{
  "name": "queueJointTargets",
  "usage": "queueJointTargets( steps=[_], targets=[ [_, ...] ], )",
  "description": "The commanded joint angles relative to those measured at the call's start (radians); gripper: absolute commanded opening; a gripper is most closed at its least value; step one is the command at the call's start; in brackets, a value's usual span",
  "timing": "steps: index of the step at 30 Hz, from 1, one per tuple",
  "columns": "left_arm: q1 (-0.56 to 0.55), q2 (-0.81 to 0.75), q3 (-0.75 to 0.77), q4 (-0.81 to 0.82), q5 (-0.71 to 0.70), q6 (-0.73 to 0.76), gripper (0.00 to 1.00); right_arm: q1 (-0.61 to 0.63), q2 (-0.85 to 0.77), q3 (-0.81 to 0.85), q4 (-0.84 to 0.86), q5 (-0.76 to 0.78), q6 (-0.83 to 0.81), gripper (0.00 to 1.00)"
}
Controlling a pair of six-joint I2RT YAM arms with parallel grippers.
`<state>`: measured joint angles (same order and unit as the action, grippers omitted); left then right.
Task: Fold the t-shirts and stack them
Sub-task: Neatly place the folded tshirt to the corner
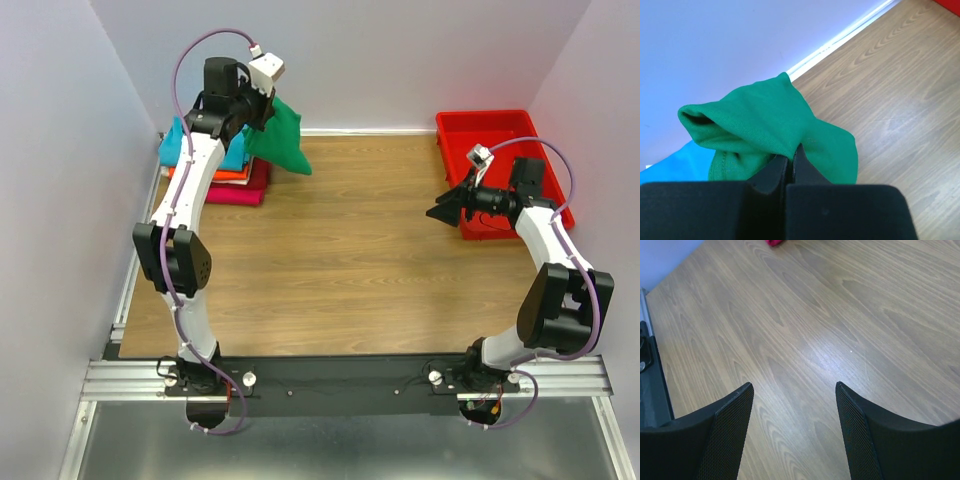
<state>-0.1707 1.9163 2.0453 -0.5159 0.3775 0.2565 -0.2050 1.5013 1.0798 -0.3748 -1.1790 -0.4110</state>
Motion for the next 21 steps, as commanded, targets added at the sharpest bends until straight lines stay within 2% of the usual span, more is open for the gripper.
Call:
queueJointTargets(
  steps=[1,21],
  targets=[
    [0.011,0.052,0.078,-0.026,-0.002,0.035,0.0,-0.005,0.002,-0.011,-0.03,-0.042,-0.003,0.73],
    [0.046,0.178,0.26,0.008,0.119,0.006,0.0,-0.005,0.023,-0.008,-0.044,-0.039,-0.014,0.73]
  ],
)
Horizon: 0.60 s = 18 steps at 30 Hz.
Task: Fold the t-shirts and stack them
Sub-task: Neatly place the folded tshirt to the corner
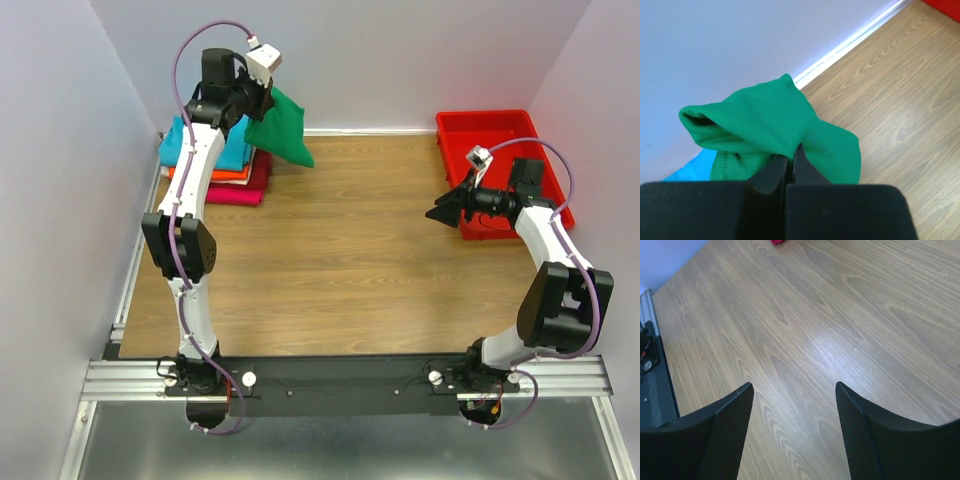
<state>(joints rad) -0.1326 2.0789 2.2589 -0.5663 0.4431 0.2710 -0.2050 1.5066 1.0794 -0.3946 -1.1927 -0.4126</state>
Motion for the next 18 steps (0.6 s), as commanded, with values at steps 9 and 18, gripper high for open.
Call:
queueJointTargets(
  steps=[9,18],
  targets=[
    [0.039,0.047,0.073,0.155,0.086,-0.015,0.0,-0.005,0.032,-0.007,-0.033,-0.016,-0.025,0.73],
    [0.093,0.098,0.087,0.2,0.173,-0.009,0.0,-0.005,0.063,-0.003,-0.047,-0.012,-0.038,0.73]
  ],
)
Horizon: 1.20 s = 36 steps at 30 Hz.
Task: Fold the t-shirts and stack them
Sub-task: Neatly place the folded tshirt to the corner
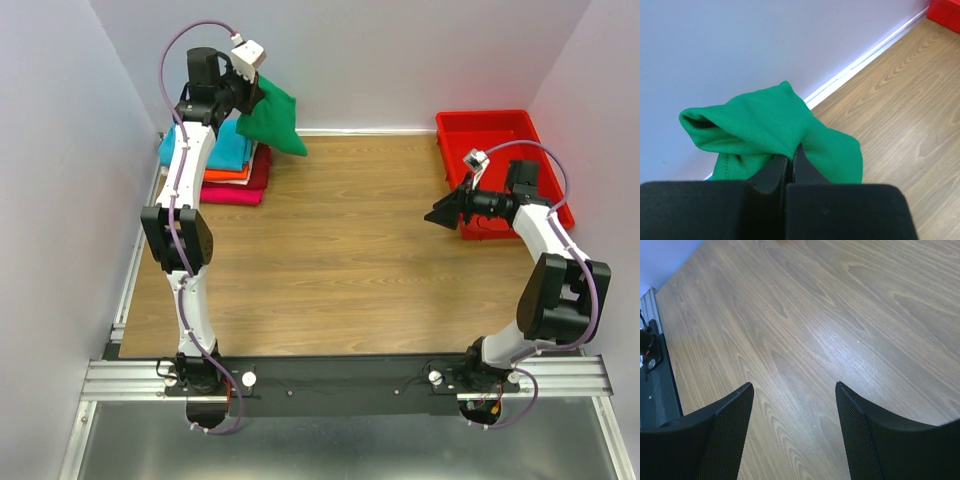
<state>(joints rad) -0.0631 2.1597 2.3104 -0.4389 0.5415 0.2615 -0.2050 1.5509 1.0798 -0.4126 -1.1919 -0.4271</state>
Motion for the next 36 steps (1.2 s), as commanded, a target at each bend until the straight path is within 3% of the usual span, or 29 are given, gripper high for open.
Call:
queueJointTargets(
  steps=[1,12,20,28,32,36],
  targets=[
    [0.026,0.022,0.037,0.072,0.086,-0.002,0.0,-0.005,0.021,-0.001,-0.031,-0.012,-0.027,0.73],
    [0.048,-0.034,-0.038,0.016,0.078,0.002,0.0,-0.005,0.04,0.005,-0.049,-0.006,-0.041,0.73],
    [0.052,-0.124,-0.173,0.017,0.233,-0.048,0.0,-0.005,0.04,0.011,-0.064,-0.002,-0.058,0.73],
    [-0.078,-0.21,-0.285,0.046,0.284,-0.131,0.0,-0.005,0.041,0.022,-0.088,0.012,-0.078,0.73],
    [-0.156,-0.261,-0.391,0.155,0.27,-0.257,0.0,-0.005,0.037,0.023,-0.095,0.02,-0.085,0.73],
    [-0.228,-0.291,-0.505,0.397,0.262,-0.532,0.0,-0.005,0.034,0.026,-0.104,0.032,-0.094,0.73]
  ],
)
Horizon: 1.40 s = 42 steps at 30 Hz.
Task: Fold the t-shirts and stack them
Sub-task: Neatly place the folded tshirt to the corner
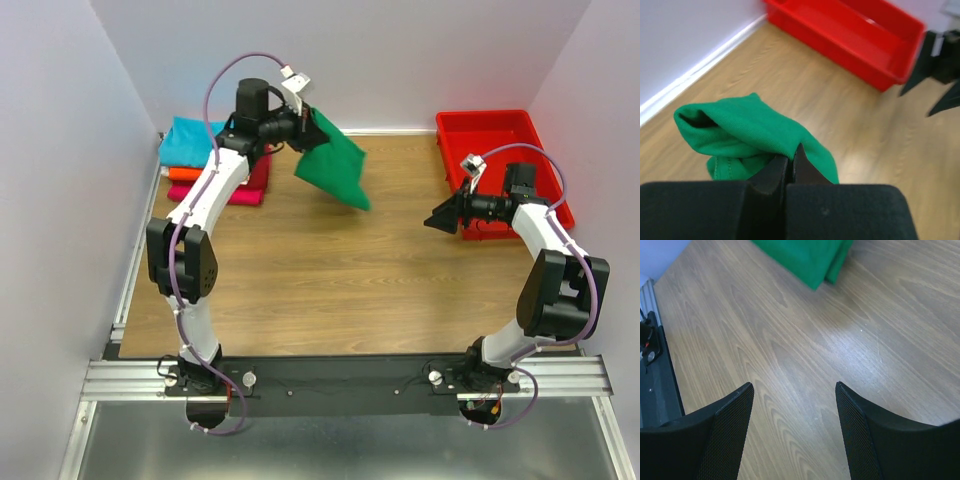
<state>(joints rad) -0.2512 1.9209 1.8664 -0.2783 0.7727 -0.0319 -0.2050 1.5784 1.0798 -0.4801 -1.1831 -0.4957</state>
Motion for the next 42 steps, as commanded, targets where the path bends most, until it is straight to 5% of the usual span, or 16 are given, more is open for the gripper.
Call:
queueJointTargets(
  steps=[1,16,29,33,40,42],
  targets=[
    [-0.052,-0.049,-0.082,0.272,0.034,-0.284,0.0,-0.005,0.003,0.028,-0.038,0.026,-0.03,0.73],
    [-0.051,0.141,0.051,0.652,0.051,-0.732,0.0,-0.005,-0.02,0.032,-0.051,0.06,-0.052,0.73],
    [-0.046,-0.17,-0.812,0.757,-0.059,-0.763,0.0,0.004,-0.001,0.048,-0.101,0.082,-0.104,0.73],
    [-0.033,-0.288,-0.943,0.76,-0.139,-0.799,0.0,0.099,-0.02,0.022,-0.095,0.198,-0.216,0.74],
    [-0.013,-0.364,-1.102,0.772,-0.24,-0.87,0.0,0.374,-0.041,-0.075,0.047,0.586,-0.495,0.89],
    [-0.008,-0.362,-1.127,0.792,-0.239,-0.879,0.0,0.391,-0.032,-0.073,0.044,0.574,-0.624,0.91]
  ],
)
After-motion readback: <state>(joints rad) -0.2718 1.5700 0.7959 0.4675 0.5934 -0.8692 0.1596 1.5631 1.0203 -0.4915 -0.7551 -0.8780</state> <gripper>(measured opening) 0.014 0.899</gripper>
